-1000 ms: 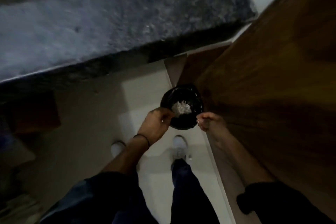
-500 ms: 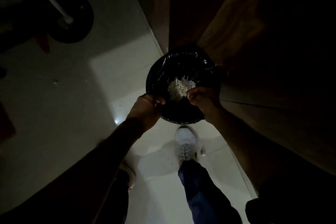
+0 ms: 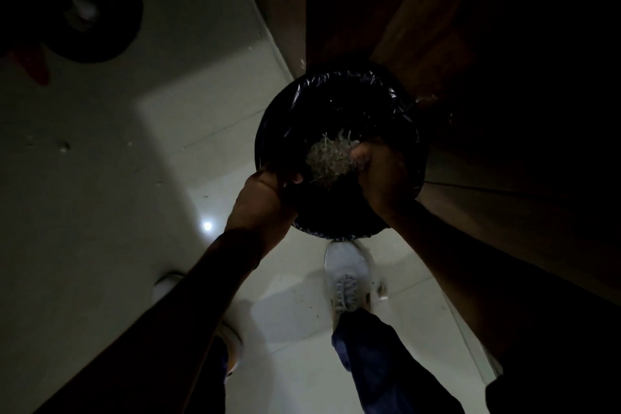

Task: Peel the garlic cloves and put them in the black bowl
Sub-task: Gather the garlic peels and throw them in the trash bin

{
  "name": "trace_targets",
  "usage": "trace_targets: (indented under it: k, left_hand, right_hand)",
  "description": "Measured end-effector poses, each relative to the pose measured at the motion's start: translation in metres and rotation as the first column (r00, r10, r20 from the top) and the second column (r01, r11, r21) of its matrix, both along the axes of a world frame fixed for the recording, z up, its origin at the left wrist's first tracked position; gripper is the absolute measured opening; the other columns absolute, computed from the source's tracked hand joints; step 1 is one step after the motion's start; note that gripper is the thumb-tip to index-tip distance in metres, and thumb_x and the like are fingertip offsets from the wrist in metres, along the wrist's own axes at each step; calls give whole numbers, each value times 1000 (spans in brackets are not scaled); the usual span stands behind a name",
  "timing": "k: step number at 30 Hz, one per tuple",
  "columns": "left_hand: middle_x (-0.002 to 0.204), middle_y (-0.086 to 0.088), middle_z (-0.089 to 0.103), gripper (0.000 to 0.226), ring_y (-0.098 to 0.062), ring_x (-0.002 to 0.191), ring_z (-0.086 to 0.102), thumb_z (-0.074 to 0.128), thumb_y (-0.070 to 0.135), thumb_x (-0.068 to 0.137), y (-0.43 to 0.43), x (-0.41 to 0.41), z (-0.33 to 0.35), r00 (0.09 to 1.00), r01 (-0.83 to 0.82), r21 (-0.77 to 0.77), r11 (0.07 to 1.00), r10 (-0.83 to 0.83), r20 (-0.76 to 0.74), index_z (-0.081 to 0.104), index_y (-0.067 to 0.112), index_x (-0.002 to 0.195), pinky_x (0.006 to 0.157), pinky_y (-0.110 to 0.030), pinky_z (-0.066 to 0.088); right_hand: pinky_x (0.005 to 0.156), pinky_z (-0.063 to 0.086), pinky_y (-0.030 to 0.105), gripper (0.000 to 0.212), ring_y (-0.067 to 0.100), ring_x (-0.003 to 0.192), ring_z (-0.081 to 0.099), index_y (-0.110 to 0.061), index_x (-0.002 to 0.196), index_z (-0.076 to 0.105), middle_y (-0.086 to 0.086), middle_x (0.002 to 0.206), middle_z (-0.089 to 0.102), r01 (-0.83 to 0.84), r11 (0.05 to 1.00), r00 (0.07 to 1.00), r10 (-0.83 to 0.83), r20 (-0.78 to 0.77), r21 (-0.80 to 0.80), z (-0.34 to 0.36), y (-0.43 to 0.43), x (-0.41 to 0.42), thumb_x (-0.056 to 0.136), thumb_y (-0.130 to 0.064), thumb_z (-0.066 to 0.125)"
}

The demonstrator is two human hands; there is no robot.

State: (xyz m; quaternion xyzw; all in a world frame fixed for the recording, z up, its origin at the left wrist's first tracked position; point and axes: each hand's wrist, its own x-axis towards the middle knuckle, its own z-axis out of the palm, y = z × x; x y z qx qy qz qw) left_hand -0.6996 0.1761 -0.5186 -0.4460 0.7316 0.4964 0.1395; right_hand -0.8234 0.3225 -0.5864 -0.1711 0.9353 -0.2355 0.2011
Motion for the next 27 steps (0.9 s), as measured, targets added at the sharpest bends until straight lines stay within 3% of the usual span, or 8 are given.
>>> trace_targets:
  k: [2, 5, 8, 10, 13, 19, 23, 27]
  left_hand:
    - [94, 16, 61, 18, -5, 85, 62, 67, 9, 89, 0, 2, 2, 1000, 20, -16, 1000, -20, -14, 69, 23, 100, 67, -8, 46]
    - [96, 10, 61, 17, -7, 83, 60, 66, 11, 90, -2, 3, 12, 999, 31, -45, 999, -32, -26, 69, 20, 104, 67, -8, 43]
    - [88, 15, 58, 19, -1, 76, 56, 64, 13, 93, -4, 5, 23, 998, 56, -63, 996, -58, -30, 70, 21, 108, 61, -1, 38]
    - [93, 11, 59, 23, -9, 83, 58, 65, 14, 93, -5, 9, 36, 995, 94, -68, 993, -95, -23, 69, 20, 114, 63, 1, 37]
    - [115, 1, 65, 32, -15, 103, 60, 65, 13, 94, -6, 18, 64, 988, 152, -84, 985, -154, -18, 67, 20, 125, 70, -5, 35]
    - [133, 2, 62, 38, -15, 115, 59, 59, 16, 97, -12, 61, 152, 986, 163, -81, 983, -165, -15, 60, 24, 134, 89, -16, 39]
    - [137, 2, 59, 37, -18, 121, 57, 58, 19, 99, -23, 111, 229, 995, 105, -121, 987, -104, 14, 58, 26, 135, 98, -23, 43]
    - [139, 1, 56, 36, -16, 123, 54, 52, 22, 102, -39, 178, 321, 1000, -10, -220, 975, 15, 22, 57, 22, 138, 94, -18, 37]
  right_hand:
    - [94, 53, 45, 19, 36, 102, 66, -6, 98, 74, 15, 103, 72, -31, 999, 997, 34, 64, -41, 8, -3, -3, 86, 4, 62]
    - [87, 51, 37, 17, 22, 92, 61, -10, 98, 73, 7, 96, 68, -64, 998, 982, 64, 180, -3, 20, -4, -10, 91, -3, 59]
    - [83, 52, 36, 22, 26, 91, 65, -7, 86, 74, 12, 97, 70, -99, 994, 989, 104, 104, -50, 35, -5, -8, 82, 9, 60]
    - [84, 55, 38, 26, 28, 92, 66, -6, 82, 75, 14, 99, 68, -126, 988, 985, 135, 109, -88, 43, -4, -3, 75, 16, 62]
    - [78, 58, 42, 18, 27, 83, 70, -9, 84, 75, 11, 86, 73, -78, 987, 968, 110, 227, -143, 71, -5, 7, 83, 6, 64]
    - [95, 51, 32, 34, 22, 100, 63, -8, 93, 75, 8, 104, 67, -211, 941, 910, 288, 299, -265, 172, -23, 47, 78, 17, 55]
    - [83, 51, 23, 33, 12, 89, 63, -12, 96, 73, 1, 101, 68, -215, 910, 868, 344, 358, -353, 253, -47, 88, 86, 15, 56]
    - [80, 50, 14, 27, 9, 93, 66, -13, 95, 73, -3, 98, 72, -269, 839, 822, 456, 341, -472, 344, -87, 137, 88, 9, 61]
